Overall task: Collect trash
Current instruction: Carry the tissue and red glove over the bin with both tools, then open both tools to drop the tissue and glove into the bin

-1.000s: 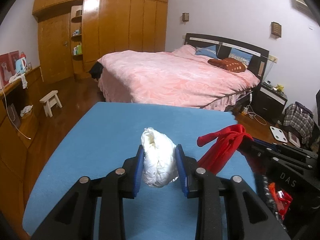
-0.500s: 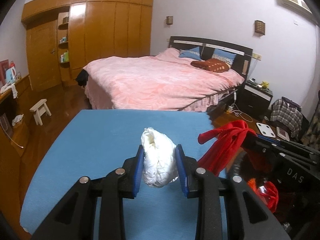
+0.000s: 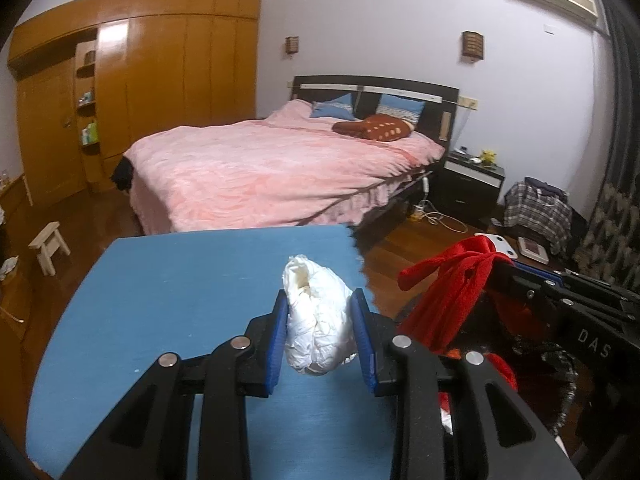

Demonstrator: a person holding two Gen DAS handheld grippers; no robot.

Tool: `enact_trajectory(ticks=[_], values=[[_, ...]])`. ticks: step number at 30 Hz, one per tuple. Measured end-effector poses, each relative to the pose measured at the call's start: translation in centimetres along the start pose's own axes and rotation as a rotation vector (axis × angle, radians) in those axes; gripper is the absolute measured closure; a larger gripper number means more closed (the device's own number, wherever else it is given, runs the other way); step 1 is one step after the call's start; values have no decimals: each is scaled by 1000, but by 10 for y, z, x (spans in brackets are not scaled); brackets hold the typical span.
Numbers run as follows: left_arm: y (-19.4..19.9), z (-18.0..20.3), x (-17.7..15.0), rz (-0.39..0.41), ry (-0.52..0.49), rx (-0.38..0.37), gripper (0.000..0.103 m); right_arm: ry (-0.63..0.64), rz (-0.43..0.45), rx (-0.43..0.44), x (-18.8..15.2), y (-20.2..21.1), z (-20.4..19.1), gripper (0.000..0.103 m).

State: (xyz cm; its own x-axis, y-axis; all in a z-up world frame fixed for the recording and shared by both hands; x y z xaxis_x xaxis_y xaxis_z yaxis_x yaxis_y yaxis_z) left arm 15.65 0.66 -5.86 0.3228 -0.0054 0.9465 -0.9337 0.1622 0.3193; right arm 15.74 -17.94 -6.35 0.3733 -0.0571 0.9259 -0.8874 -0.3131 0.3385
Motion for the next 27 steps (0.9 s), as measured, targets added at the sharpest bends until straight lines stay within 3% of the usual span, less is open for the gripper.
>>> enact_trajectory(ticks=[16, 27], values=[[-26, 104, -7, -6, -72, -187, 72, -58, 34, -165, -8, 52, 92, 91], [-44, 152, -21, -28, -104, -273, 72, -88, 19, -251, -23, 67, 135, 92]])
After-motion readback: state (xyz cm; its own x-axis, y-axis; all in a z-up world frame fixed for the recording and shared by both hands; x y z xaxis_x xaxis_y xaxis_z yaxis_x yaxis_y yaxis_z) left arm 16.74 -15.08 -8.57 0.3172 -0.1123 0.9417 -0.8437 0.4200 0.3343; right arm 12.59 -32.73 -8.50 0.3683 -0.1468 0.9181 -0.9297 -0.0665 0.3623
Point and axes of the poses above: each gripper's, at about its wrist camera, not at the fingertips, and y roughly against the way its jaws point, z to its right, x to its top, the point moved 3 cm from there along -y, roughly the way its jaws point, and after that the axes turned 14 degrees about z, right-handed, at the moved point
